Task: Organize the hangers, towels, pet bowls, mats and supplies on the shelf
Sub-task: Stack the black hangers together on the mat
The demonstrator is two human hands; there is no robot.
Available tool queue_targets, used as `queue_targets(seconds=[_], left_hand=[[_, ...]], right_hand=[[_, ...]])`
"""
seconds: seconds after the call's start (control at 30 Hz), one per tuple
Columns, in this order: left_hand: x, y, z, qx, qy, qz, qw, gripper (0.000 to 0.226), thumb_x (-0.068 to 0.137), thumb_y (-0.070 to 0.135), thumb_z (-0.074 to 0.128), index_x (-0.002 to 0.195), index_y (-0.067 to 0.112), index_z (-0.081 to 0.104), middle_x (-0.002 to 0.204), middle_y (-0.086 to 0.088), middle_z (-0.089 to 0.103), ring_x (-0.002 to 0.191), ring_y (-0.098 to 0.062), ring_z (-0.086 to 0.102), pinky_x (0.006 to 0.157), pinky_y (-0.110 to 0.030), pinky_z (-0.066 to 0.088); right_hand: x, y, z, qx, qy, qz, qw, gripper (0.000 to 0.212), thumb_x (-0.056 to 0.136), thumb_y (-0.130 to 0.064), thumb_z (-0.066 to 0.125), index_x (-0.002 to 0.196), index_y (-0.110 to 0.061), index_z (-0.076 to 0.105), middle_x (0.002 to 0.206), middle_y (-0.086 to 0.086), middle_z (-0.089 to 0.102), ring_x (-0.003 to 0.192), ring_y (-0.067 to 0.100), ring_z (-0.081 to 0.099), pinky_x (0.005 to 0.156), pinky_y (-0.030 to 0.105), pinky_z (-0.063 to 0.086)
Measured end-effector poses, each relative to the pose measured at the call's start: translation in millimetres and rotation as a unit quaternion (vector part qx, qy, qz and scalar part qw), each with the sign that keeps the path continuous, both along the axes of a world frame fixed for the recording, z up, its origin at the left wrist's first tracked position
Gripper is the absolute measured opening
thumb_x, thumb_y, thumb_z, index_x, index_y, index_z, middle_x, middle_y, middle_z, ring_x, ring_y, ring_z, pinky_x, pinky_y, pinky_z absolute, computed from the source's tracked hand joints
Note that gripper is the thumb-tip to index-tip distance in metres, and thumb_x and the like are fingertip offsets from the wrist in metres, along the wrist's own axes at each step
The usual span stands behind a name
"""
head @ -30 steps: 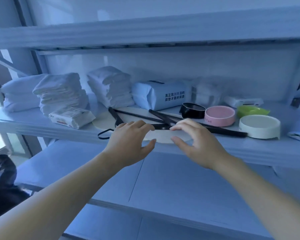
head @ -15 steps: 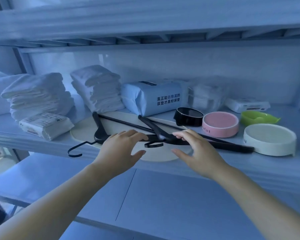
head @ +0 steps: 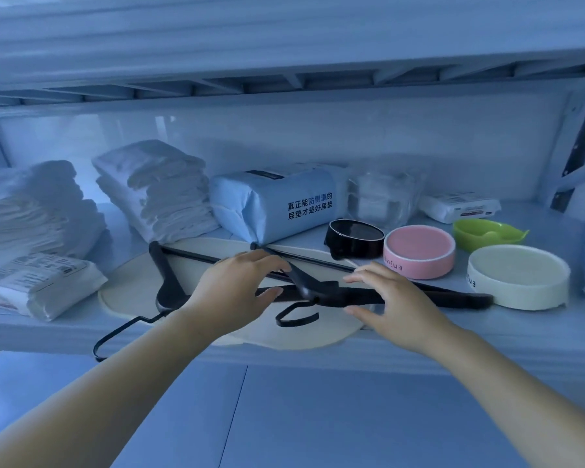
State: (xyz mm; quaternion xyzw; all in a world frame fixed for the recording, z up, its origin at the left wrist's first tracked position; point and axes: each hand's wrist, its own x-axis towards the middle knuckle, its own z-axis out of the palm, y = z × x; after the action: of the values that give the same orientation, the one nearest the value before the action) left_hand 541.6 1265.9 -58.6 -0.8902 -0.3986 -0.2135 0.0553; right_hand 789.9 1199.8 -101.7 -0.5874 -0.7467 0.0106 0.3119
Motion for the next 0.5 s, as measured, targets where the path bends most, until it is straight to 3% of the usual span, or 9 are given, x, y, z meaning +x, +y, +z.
queue_targets(seconds=[0.1,0.23,0.33,0.5], left_hand=[[-4.4,8.6,3.9,-0.03,-0.046,-0.032,0.998,0.025,0.088,0.037,0.057,0.113,0.043,0.054,0.106,0.03,0.053,0.101,0.001,0.052,0.078,-0.021,0.043],[-4.2,14.6,9.0,-0.135,-0.137,-0.083,0.978,0.018,0.084,0.034,0.065,0.099,0.042,0.059,0.096,0.031,0.059,0.094,0.005,0.057,0.083,-0.012,0.044],[-0.7,14.5,12.7,-0.183,-0.131,-0.114,0.968,0.014,0.083,0.033,0.066,0.095,0.039,0.062,0.095,0.024,0.063,0.09,0.008,0.058,0.085,-0.012,0.046],[6.1,15.5,12.8,-0.249,-0.127,-0.102,0.955,0.005,0.083,0.033,0.065,0.087,0.036,0.066,0.088,0.023,0.067,0.075,0.005,0.06,0.064,-0.005,0.039]], right_hand=[[2.8,2.2,-3.6,0.0,0.009,-0.011,1.0,0.03,0.082,-0.038,0.067,0.111,-0.031,0.061,0.11,-0.028,0.046,0.105,-0.007,0.047,0.095,0.025,0.043],[2.9,4.3,-4.7,-0.008,0.012,-0.018,1.0,0.026,0.082,-0.039,0.067,0.106,-0.031,0.064,0.107,-0.027,0.049,0.102,-0.004,0.05,0.093,0.027,0.044],[-0.3,4.3,-4.6,-0.004,0.015,-0.021,1.0,0.026,0.082,-0.037,0.068,0.106,-0.028,0.065,0.106,-0.024,0.052,0.1,-0.003,0.052,0.092,0.027,0.044],[-4.7,4.5,-4.1,-0.002,0.024,-0.025,0.999,0.024,0.082,-0.032,0.069,0.106,-0.027,0.065,0.105,-0.02,0.055,0.1,0.0,0.053,0.092,0.028,0.045]])
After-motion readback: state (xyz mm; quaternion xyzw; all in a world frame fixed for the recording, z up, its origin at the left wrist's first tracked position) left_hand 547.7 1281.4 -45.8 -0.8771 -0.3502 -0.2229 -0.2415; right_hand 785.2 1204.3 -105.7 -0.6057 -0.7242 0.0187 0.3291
